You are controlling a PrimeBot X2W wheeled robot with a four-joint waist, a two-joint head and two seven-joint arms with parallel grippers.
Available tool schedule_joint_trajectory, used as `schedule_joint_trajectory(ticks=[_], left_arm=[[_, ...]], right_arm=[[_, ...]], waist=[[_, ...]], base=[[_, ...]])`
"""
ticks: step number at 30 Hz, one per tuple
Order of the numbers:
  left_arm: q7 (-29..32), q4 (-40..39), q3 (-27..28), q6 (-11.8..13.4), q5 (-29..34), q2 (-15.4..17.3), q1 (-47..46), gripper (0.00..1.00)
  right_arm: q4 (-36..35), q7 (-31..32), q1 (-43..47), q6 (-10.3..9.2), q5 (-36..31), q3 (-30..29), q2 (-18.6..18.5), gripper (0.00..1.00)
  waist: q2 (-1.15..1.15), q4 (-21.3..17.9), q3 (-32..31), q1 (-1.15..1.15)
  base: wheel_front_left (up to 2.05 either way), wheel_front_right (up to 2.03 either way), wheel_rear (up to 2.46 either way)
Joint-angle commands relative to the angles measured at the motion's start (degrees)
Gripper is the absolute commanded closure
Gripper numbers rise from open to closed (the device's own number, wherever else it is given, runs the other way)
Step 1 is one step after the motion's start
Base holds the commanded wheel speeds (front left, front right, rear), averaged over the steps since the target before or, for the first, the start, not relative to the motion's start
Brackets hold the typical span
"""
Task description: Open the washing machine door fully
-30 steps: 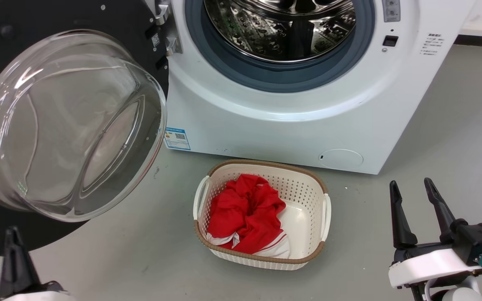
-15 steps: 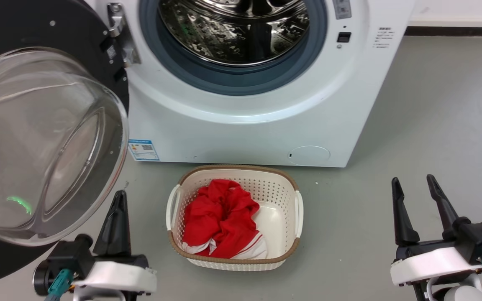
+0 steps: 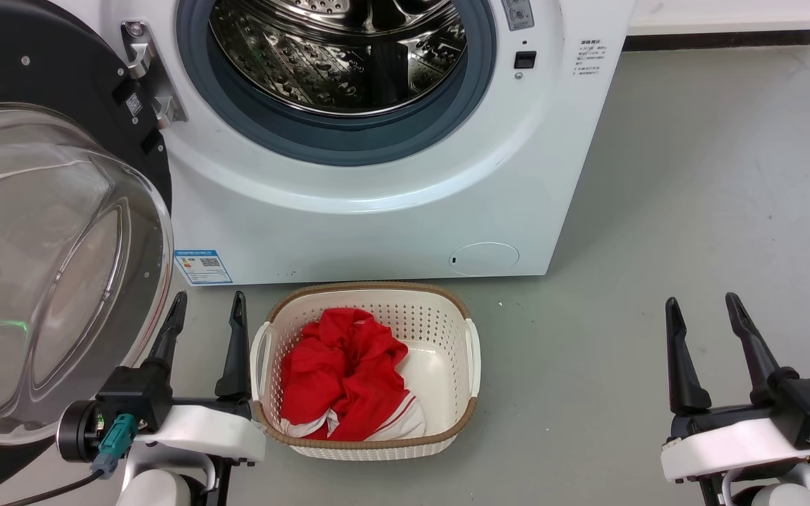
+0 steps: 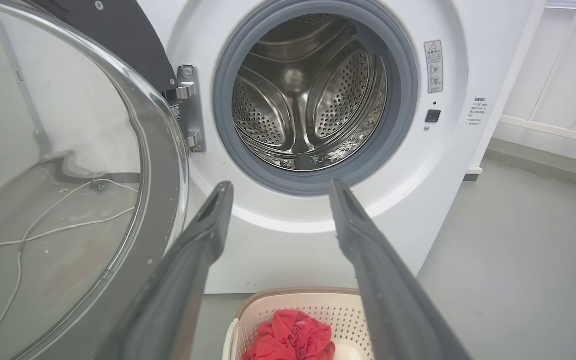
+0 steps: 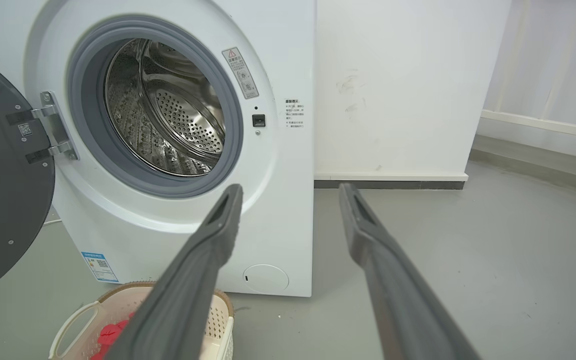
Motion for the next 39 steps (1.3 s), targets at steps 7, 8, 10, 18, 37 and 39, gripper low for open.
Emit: schedule_joint_trajectory(ticks=[7,8,10,18,37,39], left_arm=[[-0.14,-0.02,0.50,1.05,1.38,0.85,0.37,0.00],[-0.14,0.01,0.48,1.12,1.42,0.89,0.47,0.00],[-0.14,0.07,0.53,1.22,1.64,1.01,0.58,0.00],[-0.14,0.51,0.73,1.65,1.91,1.18,0.48,0.00],[0.20,1.78,0.71,2.00,1.58,0.56,0.96,1.00],[0.45,2.84,0.54,1.99,1.37,0.16,1.80,1.00]], right_arm=[[-0.53,-0.17,0.60,-0.04,-0.07,0.37,0.10,0.00],[-0.51,-0.17,0.65,-0.04,-0.12,0.38,0.10,0.00],[-0.47,-0.17,0.70,-0.04,-0.14,0.40,0.10,0.00],[0.00,-0.17,0.45,-0.04,0.01,0.49,0.10,0.00],[1.64,0.07,0.96,0.00,0.41,0.61,0.01,1.00],[2.69,0.24,1.50,0.00,0.53,0.63,0.01,1.00]], waist=[[0.00,0.01,-0.06,0.00],[0.00,0.02,-0.09,0.00],[0.00,0.02,-0.12,0.00],[0.00,-0.10,-0.01,0.00],[0.00,-0.26,-0.12,0.00],[0.00,-0.26,-0.13,0.00]], base=[[0.00,0.00,0.00],[0.00,0.00,0.00],[0.00,0.00,0.00],[0.00,0.00,0.00],[0.00,0.00,0.00],[0.00,0.00,0.00]])
